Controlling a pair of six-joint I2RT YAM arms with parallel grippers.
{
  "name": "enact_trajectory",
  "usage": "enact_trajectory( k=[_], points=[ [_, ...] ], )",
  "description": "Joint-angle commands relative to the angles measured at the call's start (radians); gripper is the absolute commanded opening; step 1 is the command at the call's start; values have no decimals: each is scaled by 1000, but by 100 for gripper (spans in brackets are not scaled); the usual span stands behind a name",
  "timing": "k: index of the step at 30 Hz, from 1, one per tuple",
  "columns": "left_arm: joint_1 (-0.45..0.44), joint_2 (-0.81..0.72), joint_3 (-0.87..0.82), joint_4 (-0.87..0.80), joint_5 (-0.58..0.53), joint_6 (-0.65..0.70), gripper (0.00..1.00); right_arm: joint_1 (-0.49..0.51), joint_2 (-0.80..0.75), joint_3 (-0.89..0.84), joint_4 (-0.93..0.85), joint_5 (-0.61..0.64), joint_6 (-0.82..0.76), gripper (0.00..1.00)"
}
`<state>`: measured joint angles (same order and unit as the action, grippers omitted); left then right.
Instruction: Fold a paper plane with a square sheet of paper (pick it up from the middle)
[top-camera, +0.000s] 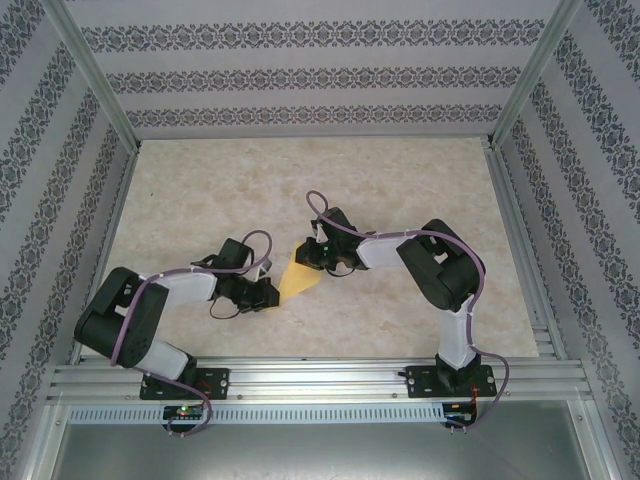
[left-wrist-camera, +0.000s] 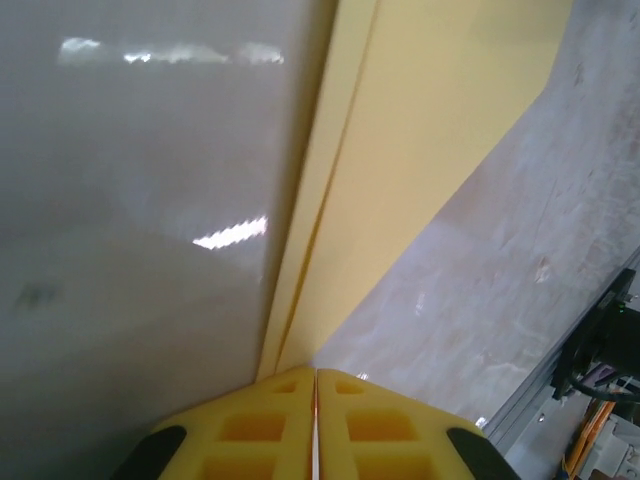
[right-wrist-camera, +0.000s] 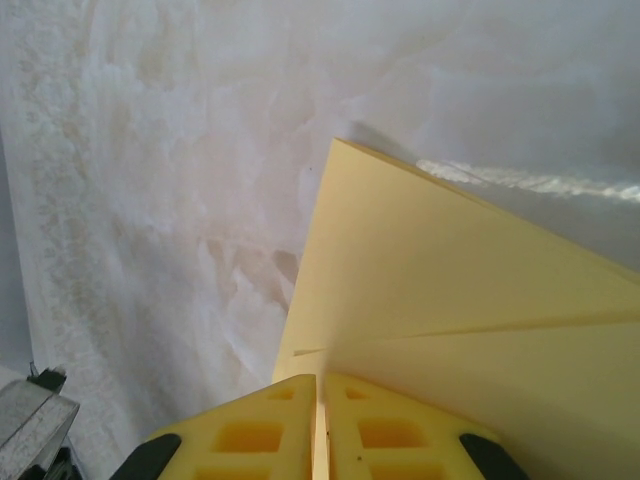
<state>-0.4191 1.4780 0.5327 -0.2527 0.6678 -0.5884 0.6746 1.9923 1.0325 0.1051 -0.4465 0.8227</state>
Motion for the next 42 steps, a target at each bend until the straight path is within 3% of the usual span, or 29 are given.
enact_trajectory(
  k=[1, 7, 12, 17, 23, 29, 42],
  points=[
    [10, -98, 23, -154, -50, -3, 13, 6, 53, 2, -192, 48, -99, 13],
    [13, -225, 111, -243, -192, 4, 23, 6, -3, 68, -274, 26, -189, 16],
    [14, -160, 185, -211, -215, 30, 26, 5, -134, 108, -369, 95, -207, 27],
    [8, -51, 227, -146, -126, 42, 31, -7, -312, -7, -379, 261, -96, 35],
    [-24, 84, 311, -214, -176, 116, 37, -12, -459, -226, -250, 306, 91, 40],
    [-56, 183, 376, -269, -238, 157, 41, 28, -433, -254, -210, 266, 183, 43],
    [-90, 236, 414, -268, -240, 137, 37, 79, -304, -229, -102, 232, 295, 42]
  ],
)
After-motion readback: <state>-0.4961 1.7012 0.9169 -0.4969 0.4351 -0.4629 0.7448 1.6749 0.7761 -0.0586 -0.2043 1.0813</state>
